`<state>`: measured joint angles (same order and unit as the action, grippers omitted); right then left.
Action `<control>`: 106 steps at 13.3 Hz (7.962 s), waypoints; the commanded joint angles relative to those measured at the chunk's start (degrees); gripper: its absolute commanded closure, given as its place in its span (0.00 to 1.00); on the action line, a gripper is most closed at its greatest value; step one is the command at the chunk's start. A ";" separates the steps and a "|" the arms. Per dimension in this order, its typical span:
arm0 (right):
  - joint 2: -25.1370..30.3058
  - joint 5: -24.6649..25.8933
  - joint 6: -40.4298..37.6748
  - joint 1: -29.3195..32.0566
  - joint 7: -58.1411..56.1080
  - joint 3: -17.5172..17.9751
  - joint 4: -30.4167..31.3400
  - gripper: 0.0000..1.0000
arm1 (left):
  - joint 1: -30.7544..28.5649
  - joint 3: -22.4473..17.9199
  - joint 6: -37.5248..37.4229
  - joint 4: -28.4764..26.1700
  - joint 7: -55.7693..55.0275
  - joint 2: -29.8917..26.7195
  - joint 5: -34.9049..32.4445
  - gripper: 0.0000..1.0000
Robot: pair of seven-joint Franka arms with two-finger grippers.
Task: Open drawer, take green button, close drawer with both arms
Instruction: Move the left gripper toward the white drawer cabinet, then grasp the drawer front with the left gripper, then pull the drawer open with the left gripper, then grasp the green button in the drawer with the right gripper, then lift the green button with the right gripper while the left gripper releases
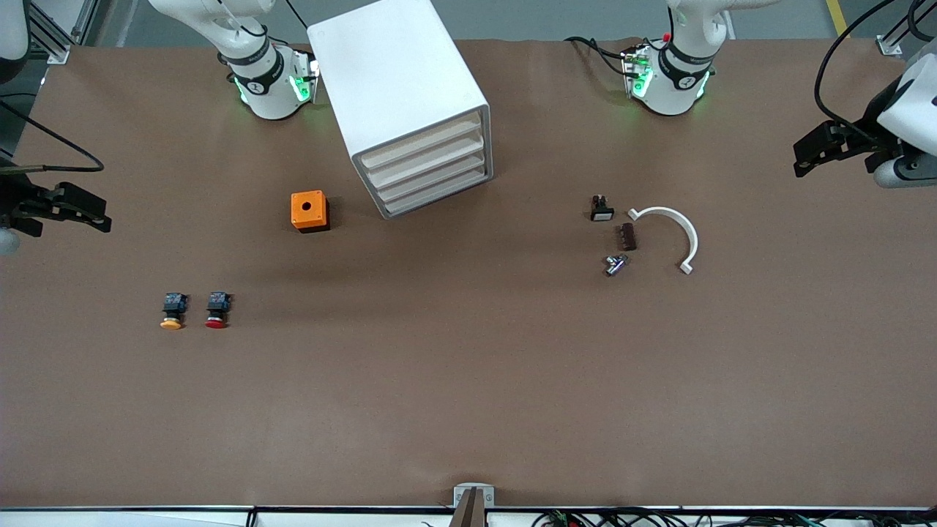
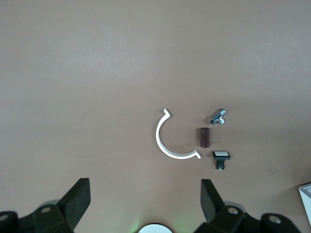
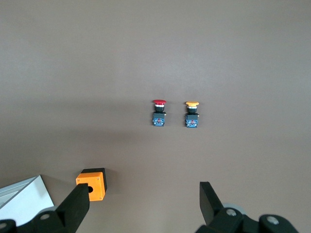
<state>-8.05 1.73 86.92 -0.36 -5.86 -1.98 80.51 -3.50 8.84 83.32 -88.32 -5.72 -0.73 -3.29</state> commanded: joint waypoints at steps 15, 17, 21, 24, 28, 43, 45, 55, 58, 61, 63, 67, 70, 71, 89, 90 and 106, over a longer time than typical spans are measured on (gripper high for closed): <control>-0.65 -0.24 -0.87 0.62 -0.64 0.66 -1.58 0.00 | 13.68 2.41 18.18 6.12 -57.58 40.25 14.36 0.00; -0.65 -0.24 -0.87 0.62 -0.64 0.66 -1.58 0.00 | 17.45 2.33 19.24 8.77 -69.53 44.48 14.80 0.00; -0.65 -0.24 -0.87 0.62 -0.64 0.66 -1.58 0.00 | 20.89 2.33 21.27 8.69 -91.02 47.74 21.19 0.00; -0.65 -0.24 -0.87 0.54 -0.64 0.66 -1.58 0.00 | 22.83 2.41 21.00 8.25 -99.19 49.15 34.01 0.00; -0.65 -0.32 -0.87 0.54 -0.64 0.66 -1.50 0.00 | 27.13 2.41 20.65 8.08 -114.83 50.03 45.89 0.00; -0.65 -0.32 -0.87 0.54 -0.64 0.75 -1.58 0.00 | 35.40 2.15 11.16 7.81 -128.49 52.76 57.25 0.32; -0.65 -0.32 -0.87 0.54 -0.64 0.75 -1.50 0.00 | 35.49 2.06 11.16 7.90 -128.22 53.98 56.99 0.32; -0.74 -0.85 -0.87 0.45 0.06 0.93 -1.58 0.00 | 38.39 1.97 11.69 7.90 -128.05 55.39 56.99 0.58; -1.00 -1.11 -0.35 -0.77 0.15 1.19 -1.58 0.00 | 38.30 1.80 11.77 7.99 -126.39 55.66 55.85 0.90; -1.44 -1.02 0.79 -4.73 0.15 1.02 -1.58 0.00 | 37.60 0.93 11.77 8.25 -125.23 55.57 55.67 1.00; -1.88 -1.20 1.15 -4.91 0.24 1.02 -1.50 0.00 | 37.34 -1.79 11.77 8.95 -125.32 54.96 56.02 1.00; -3.54 -6.55 1.50 -5.18 2.94 1.02 -1.50 0.00 | 32.26 -3.04 11.60 12.46 -125.32 54.95 56.02 1.00; -4.60 -6.57 1.24 -11.65 20.39 1.02 -1.23 0.00 | 27.94 -3.04 11.60 13.79 -124.45 54.87 56.11 1.00; -5.13 -6.39 1.15 -14.73 27.07 1.02 -1.23 0.00 | 27.06 -3.04 11.60 13.88 -123.57 54.87 56.11 1.00; -24.73 -6.30 17.67 -42.17 86.80 1.02 1.66 0.00 | 24.77 -13.74 10.29 16.25 -106.80 51.27 54.88 0.00; -24.82 -6.30 17.76 -42.96 88.29 0.93 2.10 0.00 | 24.77 -14.28 9.15 16.34 -104.43 50.83 51.66 0.00; -28.77 -6.39 23.99 -46.75 92.88 0.93 4.83 0.08 | 26.35 -12.00 10.10 14.94 -60.50 40.46 21.39 0.00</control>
<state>-36.69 -4.44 109.89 -46.57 86.23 -0.47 85.39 22.81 -3.52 93.01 -71.07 -73.69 41.83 19.38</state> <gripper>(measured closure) 0.000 0.000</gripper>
